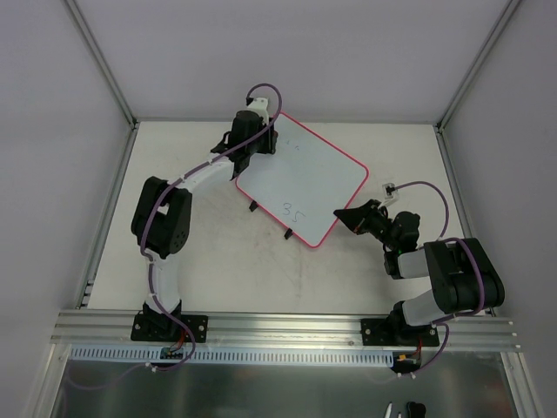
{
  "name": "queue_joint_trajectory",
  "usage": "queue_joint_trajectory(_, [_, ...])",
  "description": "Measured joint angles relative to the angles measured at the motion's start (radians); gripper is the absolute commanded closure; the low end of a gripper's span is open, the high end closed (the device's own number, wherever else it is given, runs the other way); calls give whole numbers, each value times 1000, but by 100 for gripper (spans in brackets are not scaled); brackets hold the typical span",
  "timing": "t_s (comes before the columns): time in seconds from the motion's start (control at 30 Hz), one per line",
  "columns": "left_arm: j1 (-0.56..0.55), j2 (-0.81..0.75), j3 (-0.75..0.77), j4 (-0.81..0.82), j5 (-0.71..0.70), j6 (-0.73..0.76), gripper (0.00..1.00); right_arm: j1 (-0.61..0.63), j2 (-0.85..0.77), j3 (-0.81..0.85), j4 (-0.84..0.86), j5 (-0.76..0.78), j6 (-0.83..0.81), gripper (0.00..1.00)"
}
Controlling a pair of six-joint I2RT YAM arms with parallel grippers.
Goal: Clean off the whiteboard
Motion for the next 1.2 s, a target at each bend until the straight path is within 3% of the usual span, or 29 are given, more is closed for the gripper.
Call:
queue_joint_trajectory(0.4, [-32, 7, 25, -14, 70, 7, 81, 0, 0, 0, 0, -3, 0, 100])
queue_joint_trajectory(1.0, [-296, -28, -14, -6, 84, -39, 81, 0, 0, 0, -5, 2, 0, 100])
queue_joint_trajectory(1.2, [-337, -28, -17, -4, 71, -39, 82, 0, 0, 0, -6, 3, 0, 100])
